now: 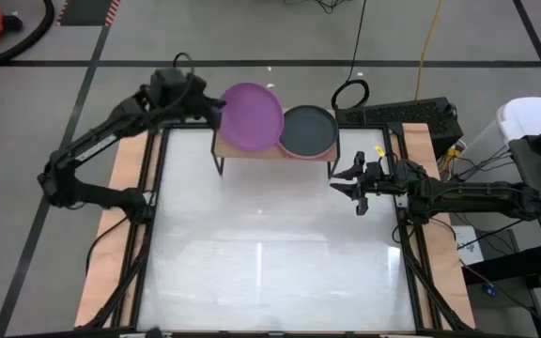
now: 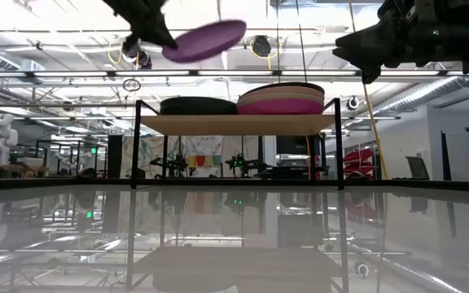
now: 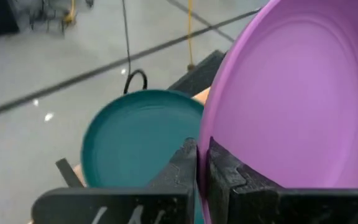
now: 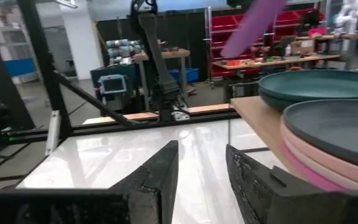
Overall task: Place and stack plates onto a shelf
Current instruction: Stack the violet plate on top of the dark green plate on the shelf
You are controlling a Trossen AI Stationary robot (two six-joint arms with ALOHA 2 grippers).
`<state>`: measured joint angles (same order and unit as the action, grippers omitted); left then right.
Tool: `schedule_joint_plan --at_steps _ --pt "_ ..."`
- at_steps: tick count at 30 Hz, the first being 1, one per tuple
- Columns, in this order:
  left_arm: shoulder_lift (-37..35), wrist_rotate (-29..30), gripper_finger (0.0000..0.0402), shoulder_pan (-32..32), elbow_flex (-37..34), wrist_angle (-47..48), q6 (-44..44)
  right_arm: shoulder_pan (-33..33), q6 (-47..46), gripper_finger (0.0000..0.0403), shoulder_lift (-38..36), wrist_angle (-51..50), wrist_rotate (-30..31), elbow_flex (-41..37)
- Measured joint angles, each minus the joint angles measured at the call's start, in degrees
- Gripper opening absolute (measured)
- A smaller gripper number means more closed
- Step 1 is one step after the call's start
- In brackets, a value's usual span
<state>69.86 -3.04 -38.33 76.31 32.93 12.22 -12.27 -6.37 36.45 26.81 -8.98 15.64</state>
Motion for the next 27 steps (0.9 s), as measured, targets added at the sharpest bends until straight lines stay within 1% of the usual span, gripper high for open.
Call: schedule_joint_plan --at_steps 6,10,15,19,27 --pt "6.7 -5.4 0.0011 -8.6 0.3 -0.1 2.0 0.0 1.4 0.0116 0.0 -0.1 0.2 0.0" --pt "9.6 -6.0 0.0021 -11.3 0.3 -0.7 3.6 0.0 1.5 0.0116 0.0 -0.9 0.2 0.0" --pt "11.6 -6.1 0.0031 -12.4 0.3 -0.5 3.1 0.0 1.5 0.0116 0.0 -2.1 0.2 0.0" --pt "11.6 -6.1 0.0034 -12.9 0.3 -1.7 2.4 0.0 1.5 0.0116 0.0 -2.2 0.2 0.0" --pt "11.5 -9.6 0.0036 -12.9 0.3 -3.1 -0.9 0.0 1.2 0.0116 0.0 -2.2 0.0 0.0"
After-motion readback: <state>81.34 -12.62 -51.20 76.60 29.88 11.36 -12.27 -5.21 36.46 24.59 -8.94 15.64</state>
